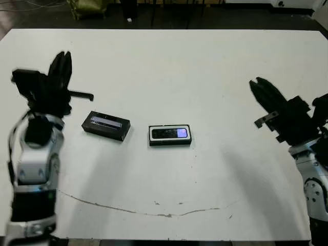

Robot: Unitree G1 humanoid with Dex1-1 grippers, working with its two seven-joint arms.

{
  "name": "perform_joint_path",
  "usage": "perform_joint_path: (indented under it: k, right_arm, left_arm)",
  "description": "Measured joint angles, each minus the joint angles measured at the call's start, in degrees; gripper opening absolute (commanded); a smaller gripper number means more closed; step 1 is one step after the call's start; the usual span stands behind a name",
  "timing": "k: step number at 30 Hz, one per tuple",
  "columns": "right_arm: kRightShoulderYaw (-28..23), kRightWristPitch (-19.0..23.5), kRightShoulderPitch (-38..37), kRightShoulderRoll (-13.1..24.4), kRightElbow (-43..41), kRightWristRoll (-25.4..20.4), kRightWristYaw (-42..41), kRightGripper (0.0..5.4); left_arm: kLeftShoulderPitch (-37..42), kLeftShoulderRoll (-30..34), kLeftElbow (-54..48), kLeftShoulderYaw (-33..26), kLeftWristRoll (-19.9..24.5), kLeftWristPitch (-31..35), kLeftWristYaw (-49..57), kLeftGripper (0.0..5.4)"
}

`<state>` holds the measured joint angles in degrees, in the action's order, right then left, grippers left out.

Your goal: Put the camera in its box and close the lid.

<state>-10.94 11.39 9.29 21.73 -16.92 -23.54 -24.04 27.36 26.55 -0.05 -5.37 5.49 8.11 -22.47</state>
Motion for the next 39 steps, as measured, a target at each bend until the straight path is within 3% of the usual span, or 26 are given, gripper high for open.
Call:
perform_joint_path:
  k: [3, 8, 12, 18, 24, 28, 39]
  right_arm:
    - [0.1, -0.1, 0.0, 0.0, 0.2, 1.1, 0.1, 0.01]
    - [0.3, -0.2, 0.0, 0.0, 0.4, 2.1, 0.1, 0.01]
    - [0.5, -0.2, -0.1, 0.0, 0.4, 2.5, 0.0, 0.01]
    - [0.4, 0.2, -0.3, -0.1, 0.6, 0.5, -1.3, 0.01]
    - [-1.3, 6.2, -0.3, -0.8, 1.2, -7.1, -1.5, 0.01]
    - [-1.3, 7.2, -0.3, -1.4, 1.2, -7.8, -1.1, 0.01]
    - [-1.2, 8.3, -0.6, -1.4, 1.0, -7.9, -0.8, 0.01]
  left_arm:
    - [7.7, 6.2, 4.1, 6.7, -4.2, 1.9, -10.5, 0.0]
    - [22.2, 11.5, 15.1, 19.9, -14.1, -2.5, -27.4, 0.0]
    - [32.0, 9.4, 27.1, 28.5, -20.3, -3.3, -37.1, 0.0]
    - [38.3, 1.6, 42.1, 36.4, -27.5, -6.8, -40.7, 0.0]
    - [39.4, -2.6, 49.6, 42.0, -33.3, -11.7, -44.0, 0.0]
    - [39.4, -3.0, 51.6, 43.8, -36.3, -14.1, -44.7, 0.0]
    - [40.1, -4.0, 55.9, 44.9, -38.7, -19.0, -48.8, 0.0]
